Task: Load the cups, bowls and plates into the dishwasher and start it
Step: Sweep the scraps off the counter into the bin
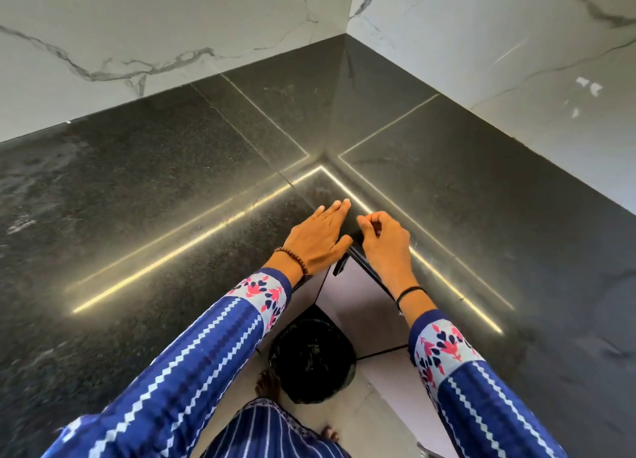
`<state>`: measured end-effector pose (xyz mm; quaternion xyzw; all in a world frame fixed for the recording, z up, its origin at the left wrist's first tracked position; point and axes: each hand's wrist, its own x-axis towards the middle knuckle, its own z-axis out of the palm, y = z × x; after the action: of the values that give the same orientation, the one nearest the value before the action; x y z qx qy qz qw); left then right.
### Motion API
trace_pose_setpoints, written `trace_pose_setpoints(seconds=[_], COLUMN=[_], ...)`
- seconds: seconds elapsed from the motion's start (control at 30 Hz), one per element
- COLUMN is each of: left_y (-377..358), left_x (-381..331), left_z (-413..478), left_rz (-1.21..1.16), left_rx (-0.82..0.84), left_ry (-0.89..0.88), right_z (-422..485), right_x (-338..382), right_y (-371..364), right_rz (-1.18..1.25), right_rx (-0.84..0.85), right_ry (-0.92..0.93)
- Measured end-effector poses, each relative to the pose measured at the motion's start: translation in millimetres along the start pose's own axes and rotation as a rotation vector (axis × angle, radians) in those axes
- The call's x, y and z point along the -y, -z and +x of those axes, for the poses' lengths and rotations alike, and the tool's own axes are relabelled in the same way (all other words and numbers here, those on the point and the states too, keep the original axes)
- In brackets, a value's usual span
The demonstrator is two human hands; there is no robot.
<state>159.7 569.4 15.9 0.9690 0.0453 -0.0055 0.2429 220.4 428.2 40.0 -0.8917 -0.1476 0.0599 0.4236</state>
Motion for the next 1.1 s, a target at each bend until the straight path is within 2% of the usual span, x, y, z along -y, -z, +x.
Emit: trace_pose_setpoints(seconds=[0.1, 0.3, 0.43, 0.53, 0.63, 0.83, 0.93, 1.03, 1.1], left_y=[-11.4, -63.8, -125.9, -166.4, -200.7, -256.6, -268.5, -265.5, -259.7], left_x=[-17.4, -37.2, -10.8, 6.6, 16.9, 46.9, 54.3, 53.7, 50.8], left_z=[-27.1, -112.4, -136.1, -137.0, -131.4, -134.6, -127.8, -118.0, -112.8], left_rz=[-0.01, -0.043, -0.162, -0.299, -0.437, -0.493, -0.468, -0.459, -0.484], left_rx=[-0.026, -0.233, -0.015, 0.016, -0.034, 0.051, 0.077, 0.124, 0.149], left_ry=[-0.019, 0.002, 0.219, 0.362, 0.491, 0.642, 0.684, 0.604, 0.63], right_z=[-25.0, -101.5, -136.1, -143.5, -141.1, -132.2, -125.0, -120.4, -118.6], right_x=[-4.8, -48.4, -106.8, -147.3, -175.9, -214.6, -216.2, -210.5, -205.4], right_y=[-0.5, -20.3, -53.8, -83.2, -101.2, -121.0, -125.4, -124.4, -123.7], right_rz=[-0.017, 0.0, -0.013, -0.071, -0.141, -0.363, -0.386, -0.432, -0.442], right_rx=[0.026, 0.085, 0.19, 0.282, 0.35, 0.542, 0.537, 0.532, 0.535], right_ry=[0.063, 0.142, -0.061, -0.272, -0.36, -0.222, -0.195, -0.13, -0.08])
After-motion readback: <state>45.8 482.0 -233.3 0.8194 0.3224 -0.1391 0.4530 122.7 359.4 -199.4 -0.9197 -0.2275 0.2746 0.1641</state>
